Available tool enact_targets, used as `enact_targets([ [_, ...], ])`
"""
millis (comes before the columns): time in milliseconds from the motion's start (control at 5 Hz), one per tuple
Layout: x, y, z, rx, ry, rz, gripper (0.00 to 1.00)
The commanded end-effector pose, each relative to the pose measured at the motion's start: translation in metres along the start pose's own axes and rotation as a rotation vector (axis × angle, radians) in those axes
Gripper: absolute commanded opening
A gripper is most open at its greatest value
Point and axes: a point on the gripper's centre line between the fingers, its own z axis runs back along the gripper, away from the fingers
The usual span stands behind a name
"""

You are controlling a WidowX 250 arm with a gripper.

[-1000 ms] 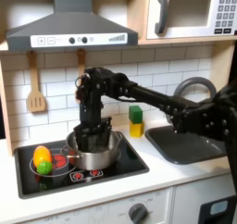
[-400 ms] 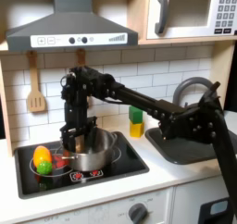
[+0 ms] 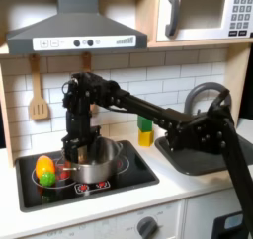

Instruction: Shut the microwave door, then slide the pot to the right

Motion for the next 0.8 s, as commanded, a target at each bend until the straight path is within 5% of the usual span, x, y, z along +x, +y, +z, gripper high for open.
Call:
enact_targets([
  [0, 0.0040, 0.0055, 0.0043, 0.012, -0.013, 0.008, 1.00],
  [600, 0.0043, 0.0066, 0.0033, 0.008, -0.015, 0.034, 1.00],
])
